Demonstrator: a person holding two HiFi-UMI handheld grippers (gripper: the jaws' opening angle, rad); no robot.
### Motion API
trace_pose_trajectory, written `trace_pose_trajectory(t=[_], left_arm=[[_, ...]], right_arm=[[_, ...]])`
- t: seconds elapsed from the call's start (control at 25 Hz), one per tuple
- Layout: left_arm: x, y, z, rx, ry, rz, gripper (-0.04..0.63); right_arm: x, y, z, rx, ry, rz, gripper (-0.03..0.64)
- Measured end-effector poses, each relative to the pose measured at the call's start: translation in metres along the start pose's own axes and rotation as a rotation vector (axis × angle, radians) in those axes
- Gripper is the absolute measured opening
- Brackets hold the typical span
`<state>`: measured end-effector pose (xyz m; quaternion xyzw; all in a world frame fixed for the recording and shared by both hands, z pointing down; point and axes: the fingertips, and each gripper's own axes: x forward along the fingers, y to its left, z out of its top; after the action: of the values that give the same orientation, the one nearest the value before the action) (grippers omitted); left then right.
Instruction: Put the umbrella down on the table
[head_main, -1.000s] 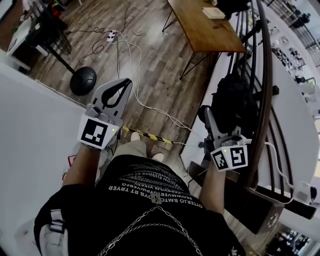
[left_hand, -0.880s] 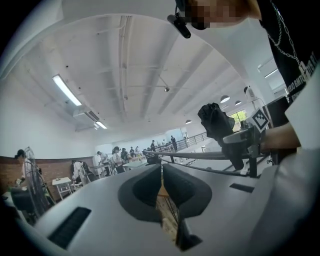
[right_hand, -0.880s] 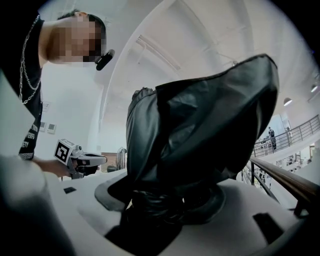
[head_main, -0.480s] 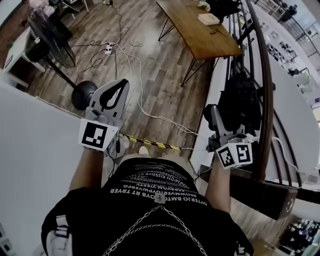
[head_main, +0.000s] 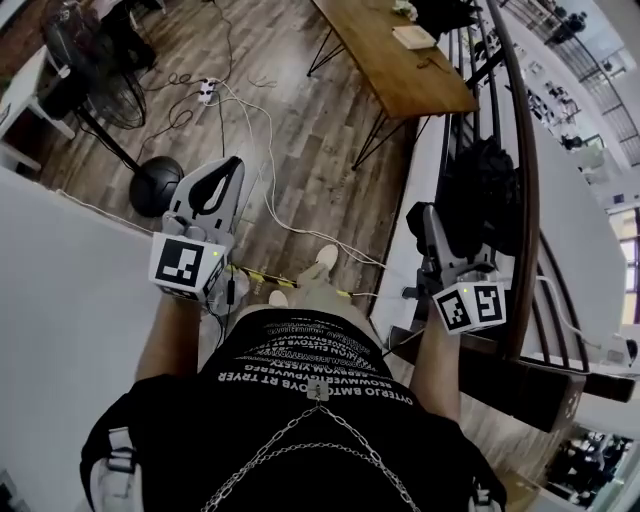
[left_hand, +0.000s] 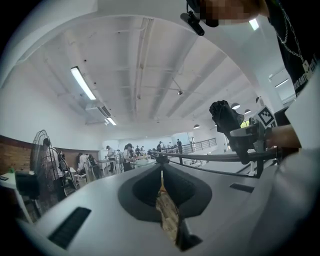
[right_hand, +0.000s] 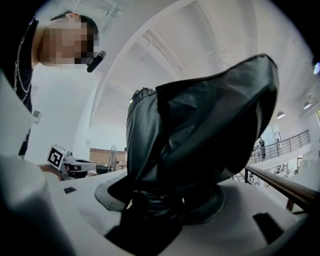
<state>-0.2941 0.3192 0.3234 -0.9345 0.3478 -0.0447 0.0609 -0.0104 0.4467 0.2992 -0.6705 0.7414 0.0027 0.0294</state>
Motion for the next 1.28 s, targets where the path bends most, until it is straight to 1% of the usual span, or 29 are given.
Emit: trace_pose_trajectory(t=[0.16,0.28,0.48,0.64,0.76,0.84,0.96,1.08,1.16,1.28], left_arm=[[0.008,0.006,-0.002,-0.002,-0.002,0.009,0.034],[0.02,0.008,-0.005,0.006,0.012,-0.003,0.035],[0.055,0.008,-0.013,0.017,0.03,-0.041,0.034],[0.087,0.011,-0.014,0.011,0.024,-0.052,0.034],[0.115,0.015,-0.013,0.023,0.032,-0.065,0.034],[0.136,0.019,-0.008,0.027,0.025,-0.057,0.034],[0.164,0.027,0.001,0.001,-0.023,-0.028,0.034],[0.193,0.033,0.005,-0.007,-0.027,-0.003,0.034],[0.212,0.037,0.01,-0.003,-0.025,0.014,0.034],[0.242,0.044,0.02,-0.008,-0.033,0.043,0.034]], right_arm=[[0.015,-0.005,-0.003,0.001,0.001,0.026,0.278],[0.03,-0.01,-0.006,0.007,-0.001,0.034,0.278],[0.052,-0.026,-0.014,0.03,0.005,0.035,0.278],[0.07,-0.048,-0.018,0.034,0.014,0.029,0.278],[0.087,-0.068,-0.015,0.035,0.007,0.017,0.278],[0.1,-0.082,-0.014,0.039,0.001,0.017,0.278],[0.12,-0.105,-0.015,0.026,0.001,0.016,0.278],[0.14,-0.128,-0.016,0.018,-0.002,0.018,0.278],[0.154,-0.14,-0.013,0.016,-0.004,0.033,0.278],[0.175,-0.157,-0.007,-0.006,-0.011,0.079,0.279]])
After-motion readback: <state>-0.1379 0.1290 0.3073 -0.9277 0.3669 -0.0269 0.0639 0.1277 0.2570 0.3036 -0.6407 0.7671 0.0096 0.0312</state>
